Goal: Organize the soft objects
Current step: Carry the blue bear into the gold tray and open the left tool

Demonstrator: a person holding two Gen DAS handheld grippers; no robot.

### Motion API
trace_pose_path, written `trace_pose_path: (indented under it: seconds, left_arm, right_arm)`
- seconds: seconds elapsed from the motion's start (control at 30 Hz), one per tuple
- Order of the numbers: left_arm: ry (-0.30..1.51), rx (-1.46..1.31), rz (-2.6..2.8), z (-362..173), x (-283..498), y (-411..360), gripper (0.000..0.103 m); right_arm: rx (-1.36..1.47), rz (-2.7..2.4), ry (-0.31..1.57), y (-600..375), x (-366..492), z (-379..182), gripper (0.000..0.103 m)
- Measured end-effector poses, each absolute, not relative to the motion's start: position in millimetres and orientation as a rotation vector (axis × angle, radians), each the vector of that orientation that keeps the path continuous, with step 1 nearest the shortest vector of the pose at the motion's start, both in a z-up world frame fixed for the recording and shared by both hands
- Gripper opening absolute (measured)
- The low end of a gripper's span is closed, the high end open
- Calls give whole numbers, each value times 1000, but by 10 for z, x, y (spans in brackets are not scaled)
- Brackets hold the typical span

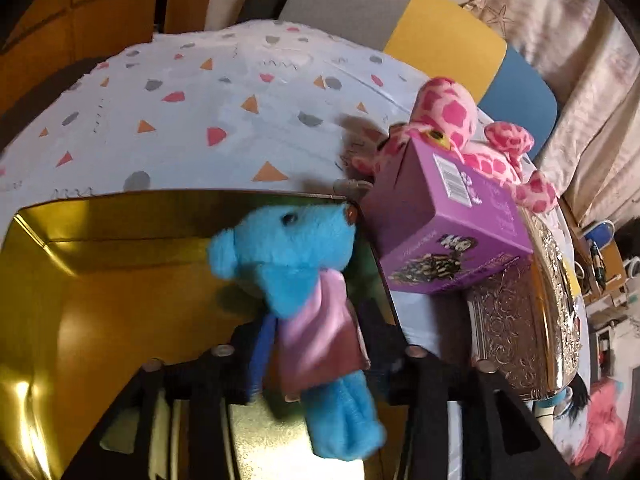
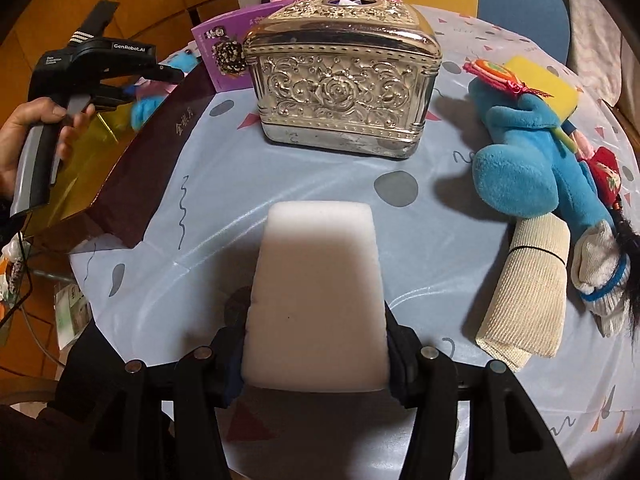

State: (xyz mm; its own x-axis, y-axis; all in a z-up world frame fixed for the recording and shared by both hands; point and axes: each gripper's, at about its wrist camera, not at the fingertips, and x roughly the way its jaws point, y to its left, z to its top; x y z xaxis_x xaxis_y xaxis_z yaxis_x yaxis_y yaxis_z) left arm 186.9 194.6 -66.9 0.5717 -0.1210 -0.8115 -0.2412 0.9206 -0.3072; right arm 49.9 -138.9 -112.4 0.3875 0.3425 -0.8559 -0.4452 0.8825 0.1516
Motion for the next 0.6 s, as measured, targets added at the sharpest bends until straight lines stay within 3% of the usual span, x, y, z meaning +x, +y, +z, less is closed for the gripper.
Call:
trace_pose_path:
  seconds: [0.2,0.53,0.6]
  left_arm:
    - [845,-289,161,-347,1472,1917,67]
    - [693,-220,172,-22,580,1523,83]
    - [679,-226,168,4,464,1457,89]
  right_arm:
    - [-122,487,1044,-1362,499,-1129,57]
    - [-114,465,1034,-1290,523,-1167,57]
    - [-118,455,1031,-1290,509,-1159,57]
